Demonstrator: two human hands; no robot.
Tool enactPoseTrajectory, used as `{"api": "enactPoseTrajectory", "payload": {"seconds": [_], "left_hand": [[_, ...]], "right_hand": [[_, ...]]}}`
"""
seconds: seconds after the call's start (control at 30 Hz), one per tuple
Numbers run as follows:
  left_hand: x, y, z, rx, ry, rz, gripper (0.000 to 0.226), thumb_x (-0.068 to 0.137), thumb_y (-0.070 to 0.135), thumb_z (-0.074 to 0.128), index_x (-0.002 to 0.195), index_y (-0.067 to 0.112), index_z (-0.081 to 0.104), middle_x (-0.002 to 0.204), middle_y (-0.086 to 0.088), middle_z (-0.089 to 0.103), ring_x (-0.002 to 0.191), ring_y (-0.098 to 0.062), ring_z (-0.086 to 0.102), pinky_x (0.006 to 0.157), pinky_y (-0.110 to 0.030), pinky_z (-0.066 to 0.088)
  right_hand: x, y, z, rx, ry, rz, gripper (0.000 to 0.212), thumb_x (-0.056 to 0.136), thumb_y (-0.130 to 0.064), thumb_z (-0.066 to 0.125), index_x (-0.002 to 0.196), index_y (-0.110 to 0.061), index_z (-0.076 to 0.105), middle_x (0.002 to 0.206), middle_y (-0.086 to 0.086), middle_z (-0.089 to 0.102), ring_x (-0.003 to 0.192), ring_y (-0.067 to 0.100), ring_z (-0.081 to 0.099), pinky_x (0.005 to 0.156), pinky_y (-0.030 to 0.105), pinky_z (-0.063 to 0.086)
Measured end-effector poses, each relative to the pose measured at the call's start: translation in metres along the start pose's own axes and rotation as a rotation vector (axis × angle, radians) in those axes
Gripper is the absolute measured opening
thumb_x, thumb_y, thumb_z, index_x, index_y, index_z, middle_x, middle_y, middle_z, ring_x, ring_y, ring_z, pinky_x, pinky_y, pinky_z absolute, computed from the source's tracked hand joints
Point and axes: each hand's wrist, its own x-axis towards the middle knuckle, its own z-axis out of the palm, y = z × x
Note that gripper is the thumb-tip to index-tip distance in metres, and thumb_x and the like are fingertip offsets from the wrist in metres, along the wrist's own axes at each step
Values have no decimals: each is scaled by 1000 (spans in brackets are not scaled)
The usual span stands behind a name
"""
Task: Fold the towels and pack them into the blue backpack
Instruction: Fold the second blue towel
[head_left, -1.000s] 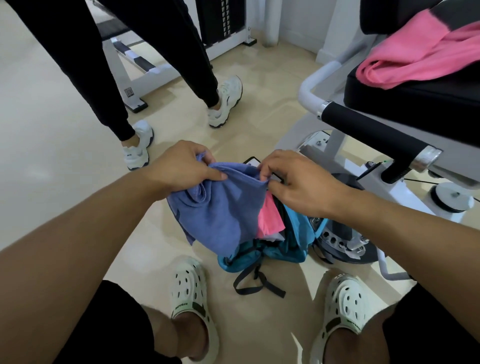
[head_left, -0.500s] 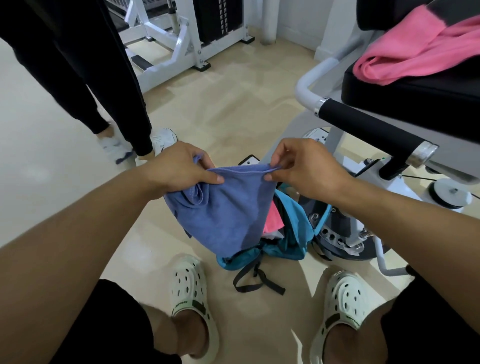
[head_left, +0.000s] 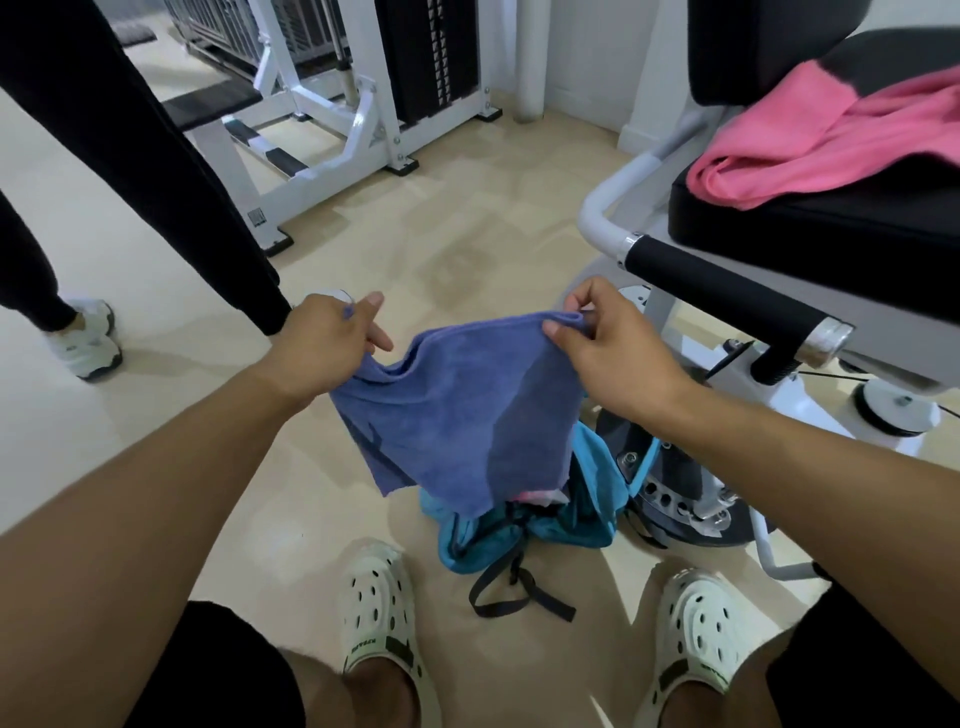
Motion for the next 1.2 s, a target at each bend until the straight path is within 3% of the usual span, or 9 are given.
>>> {"api": "enactPoseTrajectory", "payload": {"seconds": [0.13, 0.3, 0.43, 0.53, 0.6, 0.77, 0.97, 1.07, 1.2], "left_hand": [[8, -14, -11, 110, 66, -48, 68, 104, 52, 41, 80, -7, 66, 71, -14, 63, 71, -29, 56, 69, -34, 40], [4, -17, -6, 128, -46, -98, 73, 88, 77, 47, 59, 11, 38, 58, -8, 39, 58, -25, 43, 60, -34, 38], [0, -17, -12, -250, -301, -183, 53, 83, 56, 74, 98, 5, 75, 92, -6, 78, 84, -22, 75, 77, -33, 60], [-2, -18, -16, -366, -307, -191, 46, 83, 41, 79, 108, 4, 71, 105, -12, 78, 88, -18, 75, 71, -29, 59], [-4, -16, -14, -430, -272, -188, 36, 86, 36, 77, 104, 5, 71, 106, -11, 77, 82, -13, 74, 64, -24, 58], [-13, -7, -3, -455, -178, -73, 21, 88, 20, 77, 104, 7, 77, 101, -7, 79, 82, -16, 73, 76, -34, 61], [-29, 15, 13, -389, -220, 76, 10, 87, 14, 77, 94, 8, 80, 95, -10, 79, 88, -19, 73, 89, -44, 61], [-36, 23, 20, -390, -313, 136, 10, 91, 10, 72, 98, 8, 80, 92, -8, 79, 86, -18, 75, 85, -38, 62], [-44, 31, 24, -427, -366, 159, 14, 92, 9, 70, 102, 9, 80, 94, -9, 79, 88, -18, 75, 82, -32, 61]], "right_hand": [[13, 22, -7, -262, -68, 162, 9, 102, -27, 57, 105, -19, 60, 90, -5, 60, 80, 14, 57, 63, 30, 40], [22, 36, -8, -307, -75, 263, 19, 103, -24, 51, 92, -14, 64, 80, 1, 58, 68, 15, 51, 55, 29, 35], [27, 36, -10, -218, 4, 341, 19, 102, -27, 48, 95, -15, 62, 89, 3, 63, 78, 20, 58, 65, 31, 48], [25, 32, -10, -107, 18, 399, 19, 101, -26, 50, 101, -14, 64, 94, 6, 67, 85, 25, 65, 80, 45, 62], [22, 23, -5, 5, 28, 424, 15, 98, -19, 51, 99, -9, 63, 89, 7, 66, 78, 24, 65, 71, 47, 64], [3, -3, 8, 225, -25, 268, 15, 93, -7, 55, 104, -16, 53, 78, 10, 61, 58, 20, 61, 47, 33, 57], [-25, -26, 9, 250, -293, 37, 5, 95, -11, 66, 96, -16, 66, 74, 4, 69, 66, 20, 70, 60, 38, 60], [-32, -30, 5, 214, -443, -23, 24, 87, -12, 77, 107, -20, 65, 87, -3, 74, 81, 23, 72, 71, 35, 61], [-33, -30, 1, 158, -405, -120, 14, 95, -14, 70, 107, -18, 67, 89, -4, 78, 82, 8, 72, 75, 23, 55]]}}
